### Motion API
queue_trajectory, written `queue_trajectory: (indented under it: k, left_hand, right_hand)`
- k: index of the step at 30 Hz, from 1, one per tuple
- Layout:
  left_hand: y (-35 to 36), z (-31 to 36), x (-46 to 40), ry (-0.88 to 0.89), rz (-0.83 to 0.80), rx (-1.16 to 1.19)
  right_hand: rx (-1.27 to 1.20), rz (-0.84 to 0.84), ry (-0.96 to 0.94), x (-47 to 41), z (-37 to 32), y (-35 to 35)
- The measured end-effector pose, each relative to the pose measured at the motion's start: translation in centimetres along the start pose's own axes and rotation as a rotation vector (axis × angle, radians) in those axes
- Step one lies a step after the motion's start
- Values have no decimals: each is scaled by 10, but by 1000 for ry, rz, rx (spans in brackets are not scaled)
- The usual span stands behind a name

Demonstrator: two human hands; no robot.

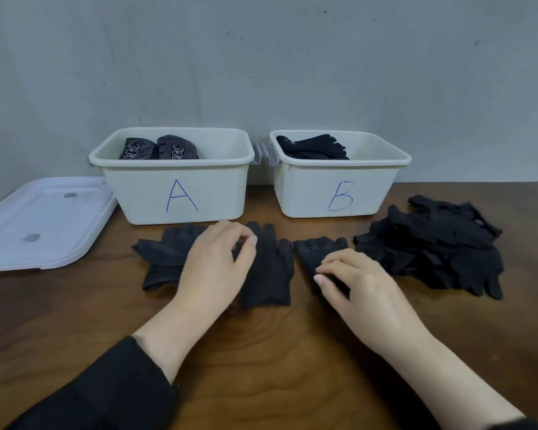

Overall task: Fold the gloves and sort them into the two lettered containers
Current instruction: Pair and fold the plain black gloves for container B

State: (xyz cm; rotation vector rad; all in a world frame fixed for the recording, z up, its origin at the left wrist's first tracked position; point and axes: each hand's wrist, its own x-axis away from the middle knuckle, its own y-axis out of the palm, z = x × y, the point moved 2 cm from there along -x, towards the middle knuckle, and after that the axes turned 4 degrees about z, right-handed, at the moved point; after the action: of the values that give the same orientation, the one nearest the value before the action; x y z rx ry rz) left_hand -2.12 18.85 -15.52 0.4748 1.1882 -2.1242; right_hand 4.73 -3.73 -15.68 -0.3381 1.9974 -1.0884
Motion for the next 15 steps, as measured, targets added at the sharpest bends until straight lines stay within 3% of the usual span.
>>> queue_trajectory:
  k: [4,6,10,15]
  left_hand:
    - [-27,-28,-1,63,-57,-229]
    - [-39,-43,1,57,-105,-318]
    - [-52,-64,9,38,-313,-330]
    - [-50,-74,6,28,-427,-314]
  right_hand:
    - [2,-138,100,3,-2,22]
    - [10,-86,124,1,-6,23]
    - [-65,18,-6,-7,-34,23]
    - [-59,-233,-101,-9,-54,47]
